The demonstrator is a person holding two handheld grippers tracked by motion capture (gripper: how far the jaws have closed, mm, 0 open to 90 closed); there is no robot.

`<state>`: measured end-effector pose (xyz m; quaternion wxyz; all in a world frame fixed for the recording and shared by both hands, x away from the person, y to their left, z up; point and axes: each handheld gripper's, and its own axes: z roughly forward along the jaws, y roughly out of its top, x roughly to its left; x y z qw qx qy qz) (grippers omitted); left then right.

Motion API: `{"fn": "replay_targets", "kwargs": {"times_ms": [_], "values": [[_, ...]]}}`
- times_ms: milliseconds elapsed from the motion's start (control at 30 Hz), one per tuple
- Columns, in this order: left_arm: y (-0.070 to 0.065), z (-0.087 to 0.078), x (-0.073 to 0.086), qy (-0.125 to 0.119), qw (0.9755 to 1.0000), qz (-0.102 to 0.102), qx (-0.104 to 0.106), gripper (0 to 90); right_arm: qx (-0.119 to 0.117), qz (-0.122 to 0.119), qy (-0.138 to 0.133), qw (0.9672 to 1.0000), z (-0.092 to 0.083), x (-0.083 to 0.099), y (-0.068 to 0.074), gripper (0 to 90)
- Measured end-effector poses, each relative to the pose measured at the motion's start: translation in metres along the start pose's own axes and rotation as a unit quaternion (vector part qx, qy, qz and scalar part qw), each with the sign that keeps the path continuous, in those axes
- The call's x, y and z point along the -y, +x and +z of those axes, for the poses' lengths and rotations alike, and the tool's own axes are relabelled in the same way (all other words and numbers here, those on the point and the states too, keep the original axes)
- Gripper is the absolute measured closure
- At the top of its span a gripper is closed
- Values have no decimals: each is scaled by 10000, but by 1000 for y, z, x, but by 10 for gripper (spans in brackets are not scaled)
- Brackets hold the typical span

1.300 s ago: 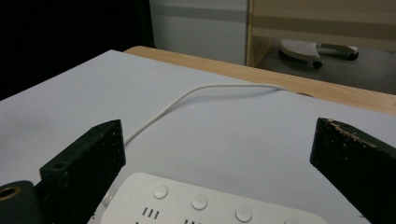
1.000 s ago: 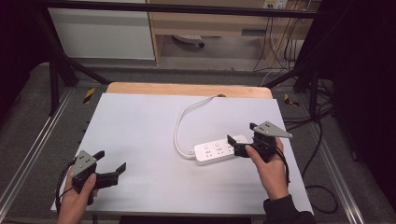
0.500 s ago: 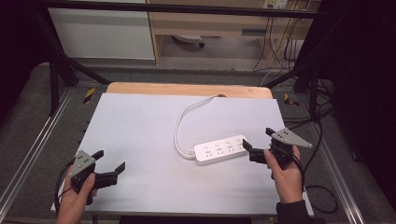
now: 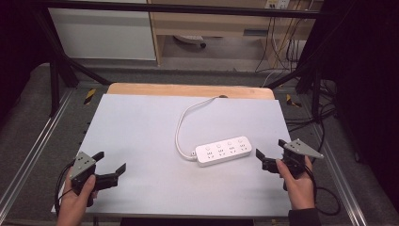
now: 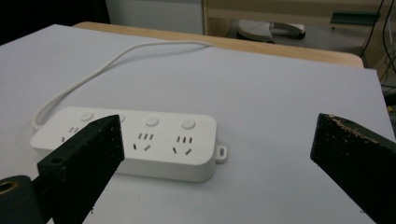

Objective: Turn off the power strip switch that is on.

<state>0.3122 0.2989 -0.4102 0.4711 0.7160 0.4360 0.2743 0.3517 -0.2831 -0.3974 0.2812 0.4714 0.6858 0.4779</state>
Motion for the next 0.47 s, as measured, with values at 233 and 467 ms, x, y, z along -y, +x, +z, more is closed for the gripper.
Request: {"fn": "replay_targets", "kwargs": {"times_ms": [233,467], "values": [[0,1,0,11,10000,-12,16,62,19,160,413,9990,6,22,-9,34],[-1,1,0,32,10000,-1,2,62,97,259,1033,9943,19,39,-11,40]]}}
